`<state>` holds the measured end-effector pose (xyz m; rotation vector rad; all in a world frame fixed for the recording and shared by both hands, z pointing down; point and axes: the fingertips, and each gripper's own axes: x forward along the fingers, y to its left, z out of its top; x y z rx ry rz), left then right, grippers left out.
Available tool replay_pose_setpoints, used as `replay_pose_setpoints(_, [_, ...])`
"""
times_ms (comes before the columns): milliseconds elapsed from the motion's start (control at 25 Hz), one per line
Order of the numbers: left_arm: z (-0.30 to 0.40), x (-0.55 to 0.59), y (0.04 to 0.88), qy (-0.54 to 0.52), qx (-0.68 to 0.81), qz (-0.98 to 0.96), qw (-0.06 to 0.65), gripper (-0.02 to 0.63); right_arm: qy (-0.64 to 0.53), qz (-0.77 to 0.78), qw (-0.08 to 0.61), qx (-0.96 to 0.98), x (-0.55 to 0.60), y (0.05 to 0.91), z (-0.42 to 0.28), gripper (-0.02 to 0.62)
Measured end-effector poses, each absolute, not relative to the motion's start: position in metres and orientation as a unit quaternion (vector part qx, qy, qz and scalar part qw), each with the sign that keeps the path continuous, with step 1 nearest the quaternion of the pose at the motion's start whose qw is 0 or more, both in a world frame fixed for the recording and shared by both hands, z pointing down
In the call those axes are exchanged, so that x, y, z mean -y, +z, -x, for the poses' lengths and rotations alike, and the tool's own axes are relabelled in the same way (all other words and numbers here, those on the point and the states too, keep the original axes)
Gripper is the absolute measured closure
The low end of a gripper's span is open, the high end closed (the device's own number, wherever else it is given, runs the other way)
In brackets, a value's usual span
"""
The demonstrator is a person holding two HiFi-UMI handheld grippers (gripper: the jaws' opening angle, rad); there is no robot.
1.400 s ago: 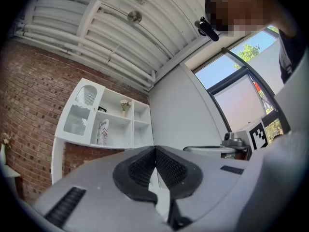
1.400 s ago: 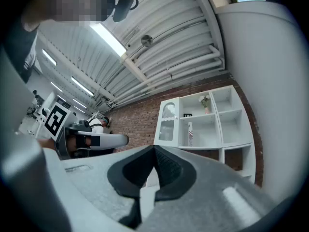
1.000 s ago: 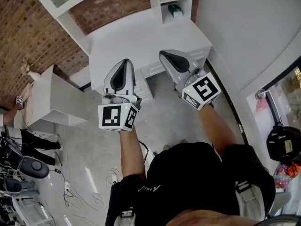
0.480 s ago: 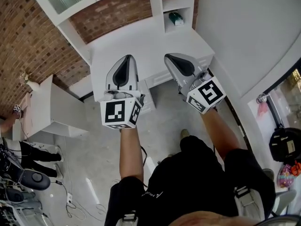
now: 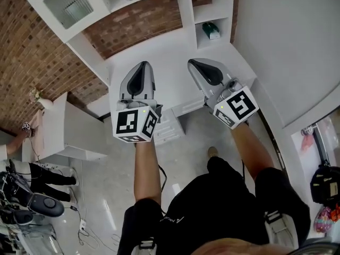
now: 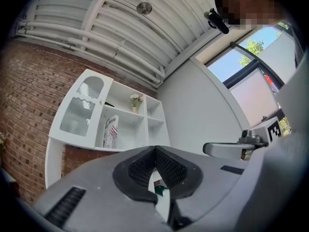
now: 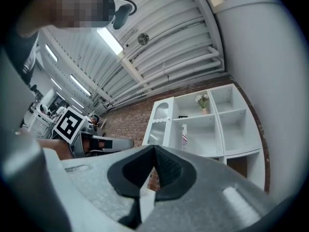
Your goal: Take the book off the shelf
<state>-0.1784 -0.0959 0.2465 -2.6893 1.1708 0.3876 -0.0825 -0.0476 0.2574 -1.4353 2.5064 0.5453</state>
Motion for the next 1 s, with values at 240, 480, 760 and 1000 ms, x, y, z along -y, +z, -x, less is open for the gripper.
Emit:
replay_pose_setpoints(240, [0.148, 0.187, 0.223, 0.124, -0.446, 0.88, 0.111, 0.607, 0.194, 0.456, 0.111, -0.862, 0.13, 0.243, 0.043, 0.594])
replay_pose_setpoints(480, [0.129, 0.286, 0.196, 0.129, -0.501, 0.85, 0.105, 0.607, 0.208, 0.426, 0.11, -0.873, 0.204, 0.229, 0.012, 0.595])
replay_pose_setpoints(760, [0.119, 0.373, 0.166, 0.116, -0.557, 0.816, 0.108, 0.604, 0.207, 0.408, 0.114, -0.882, 0.271, 0.219, -0.009, 0.594])
replay_pose_setpoints(1000, [0.117, 0.429, 0.154, 0.095, -0.582, 0.8, 0.113, 0.558, 0.2, 0.403, 0.118, -0.885, 0.316, 0.218, -0.015, 0.595])
